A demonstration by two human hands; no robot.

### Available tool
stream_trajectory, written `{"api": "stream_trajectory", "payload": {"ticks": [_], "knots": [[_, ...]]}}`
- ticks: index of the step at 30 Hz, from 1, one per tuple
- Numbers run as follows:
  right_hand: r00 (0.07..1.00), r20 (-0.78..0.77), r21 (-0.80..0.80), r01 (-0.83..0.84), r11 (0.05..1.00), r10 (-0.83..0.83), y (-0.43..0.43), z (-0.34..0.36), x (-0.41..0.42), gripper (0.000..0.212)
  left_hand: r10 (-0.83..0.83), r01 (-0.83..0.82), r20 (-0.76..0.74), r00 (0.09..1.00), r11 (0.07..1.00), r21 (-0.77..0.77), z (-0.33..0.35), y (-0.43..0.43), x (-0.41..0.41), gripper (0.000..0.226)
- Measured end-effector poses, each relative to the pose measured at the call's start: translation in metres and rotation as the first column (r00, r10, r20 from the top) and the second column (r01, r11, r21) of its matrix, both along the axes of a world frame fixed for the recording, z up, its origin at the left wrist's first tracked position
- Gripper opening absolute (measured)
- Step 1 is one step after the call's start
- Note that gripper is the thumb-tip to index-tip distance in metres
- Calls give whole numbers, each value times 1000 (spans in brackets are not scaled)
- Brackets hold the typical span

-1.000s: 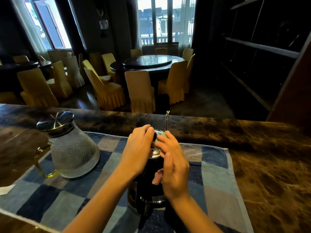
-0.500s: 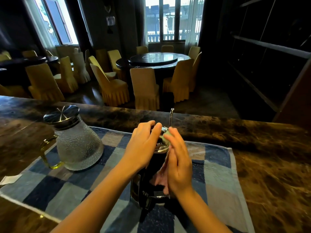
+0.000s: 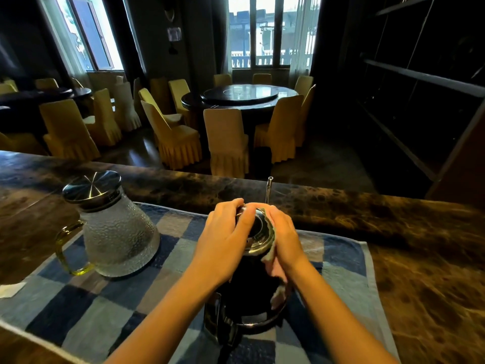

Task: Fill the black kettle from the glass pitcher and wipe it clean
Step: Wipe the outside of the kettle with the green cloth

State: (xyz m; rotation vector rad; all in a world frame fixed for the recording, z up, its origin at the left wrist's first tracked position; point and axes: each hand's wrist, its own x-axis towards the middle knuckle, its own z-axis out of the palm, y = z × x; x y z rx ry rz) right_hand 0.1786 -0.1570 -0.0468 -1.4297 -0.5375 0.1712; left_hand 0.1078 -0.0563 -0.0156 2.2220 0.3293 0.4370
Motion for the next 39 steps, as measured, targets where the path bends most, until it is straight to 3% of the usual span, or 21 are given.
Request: {"api": "stream_trajectory", "payload": {"ticks": [4, 7, 13, 16, 21, 24, 27, 30, 32, 35, 37, 39], "knots": [[989, -147, -81, -37, 996, 25, -7, -18, 3, 56, -33, 26, 48, 998, 991, 131, -2, -1, -5, 60], [965, -261, -47, -4, 999, -9, -17, -54, -11, 25, -36, 29, 54, 998, 991, 130, -1, -3, -6, 61], [872, -367, -33, 335, 942, -323, -19, -76, -76, 40, -5, 0, 55, 998, 994, 106, 2, -4, -7, 59], [740, -540, 15, 485, 874, -401, -13, -74, -97, 37, -10, 4, 61, 998, 995, 96, 4, -5, -9, 60], [613, -750, 169, 538, 826, -246, -30, -55, -116, 42, -19, 12, 65, 998, 995, 103, 4, -4, -9, 60], [584, -810, 300, 501, 812, -61, -43, -39, -119, 44, -36, 7, 136, 990, 978, 209, 3, -4, -13, 56], [581, -791, 472, 376, 798, 194, -62, -5, -117, 39, -118, 3, 290, 950, 930, 368, 9, -8, -19, 56], [670, -609, 678, 162, 717, 424, -74, 39, -103, 50, -248, 85, 435, 866, 929, 361, 20, -15, -35, 44], [697, -481, 781, 65, 621, 532, -74, 58, -88, 70, -301, 198, 471, 829, 946, 256, 22, -23, -48, 37], [701, -407, 831, 18, 557, 585, -65, 74, -71, 71, -268, 345, 344, 900, 920, -184, 29, -38, -58, 27], [720, -435, 801, 35, 597, 541, -53, 80, -67, 76, -373, 416, 186, 909, 779, -469, 29, -36, -67, 21], [755, -474, 723, 40, 689, 453, -42, 83, -67, 74, -352, 349, 122, 928, 706, -617, 31, -31, -68, 28]]}}
